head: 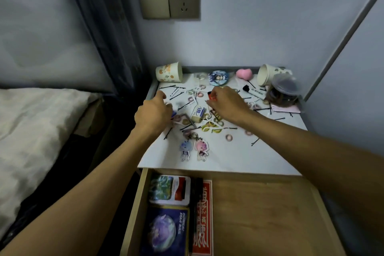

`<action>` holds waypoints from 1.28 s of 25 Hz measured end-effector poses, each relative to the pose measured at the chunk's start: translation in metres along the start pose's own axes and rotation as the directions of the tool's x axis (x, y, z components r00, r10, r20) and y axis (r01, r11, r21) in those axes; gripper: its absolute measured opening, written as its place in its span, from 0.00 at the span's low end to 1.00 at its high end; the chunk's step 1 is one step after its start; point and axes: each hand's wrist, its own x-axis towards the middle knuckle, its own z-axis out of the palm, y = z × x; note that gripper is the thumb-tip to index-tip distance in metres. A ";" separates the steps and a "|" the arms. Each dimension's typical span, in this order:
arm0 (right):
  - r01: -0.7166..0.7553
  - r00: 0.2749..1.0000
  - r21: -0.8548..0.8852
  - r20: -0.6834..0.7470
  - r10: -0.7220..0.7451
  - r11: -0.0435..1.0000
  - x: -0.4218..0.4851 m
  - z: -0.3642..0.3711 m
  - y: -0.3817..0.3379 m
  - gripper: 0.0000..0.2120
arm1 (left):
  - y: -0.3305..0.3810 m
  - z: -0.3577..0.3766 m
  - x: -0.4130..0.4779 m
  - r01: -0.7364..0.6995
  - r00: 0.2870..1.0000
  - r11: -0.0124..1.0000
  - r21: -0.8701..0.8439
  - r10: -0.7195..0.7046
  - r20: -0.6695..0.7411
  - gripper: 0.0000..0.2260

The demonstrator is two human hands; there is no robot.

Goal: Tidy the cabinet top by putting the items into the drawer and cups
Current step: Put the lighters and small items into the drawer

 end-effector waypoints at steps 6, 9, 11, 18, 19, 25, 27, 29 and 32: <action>-0.241 0.964 -0.137 0.082 0.254 0.961 0.050 0.010 -0.008 0.25 | 0.012 0.015 0.042 0.066 0.998 0.985 0.162 -0.064 -0.018 0.15; -0.189 0.967 -0.104 0.156 0.204 0.976 0.054 0.005 -0.008 0.04 | 0.015 0.022 0.052 0.124 0.992 0.991 0.058 -0.122 -0.027 0.20; -0.161 0.972 -0.074 0.161 0.171 0.984 0.056 -0.007 -0.002 0.03 | 0.016 0.024 0.054 0.125 0.992 0.992 -0.011 -0.125 -0.023 0.23; -0.105 0.981 -0.523 0.087 0.175 0.846 0.042 -0.066 0.049 0.19 | 0.026 0.004 0.035 0.116 0.993 0.838 -0.533 -0.103 0.055 0.13; -0.094 0.974 -0.589 0.113 0.197 0.803 0.039 -0.063 0.054 0.17 | 0.029 -0.004 0.025 0.123 0.992 0.757 -0.642 -0.079 0.096 0.08; -0.038 0.970 -0.752 0.130 0.205 0.658 0.040 -0.039 0.063 0.12 | 0.040 -0.036 -0.039 0.220 0.965 0.389 -0.895 0.046 0.257 0.04; -0.035 0.976 -0.735 0.121 0.181 0.678 0.038 -0.043 0.060 0.12 | 0.039 -0.038 -0.052 0.230 0.962 0.374 -0.899 0.054 0.268 0.04; -0.003 0.998 -0.664 0.049 0.048 0.748 0.031 -0.053 0.048 0.14 | 0.035 -0.041 -0.063 0.252 0.953 0.350 -0.902 0.074 0.295 0.05; 0.125 0.986 -0.441 -0.047 -0.162 0.889 0.001 -0.076 0.018 0.11 | 0.031 -0.044 -0.083 0.323 0.921 0.249 -0.913 0.139 0.364 0.04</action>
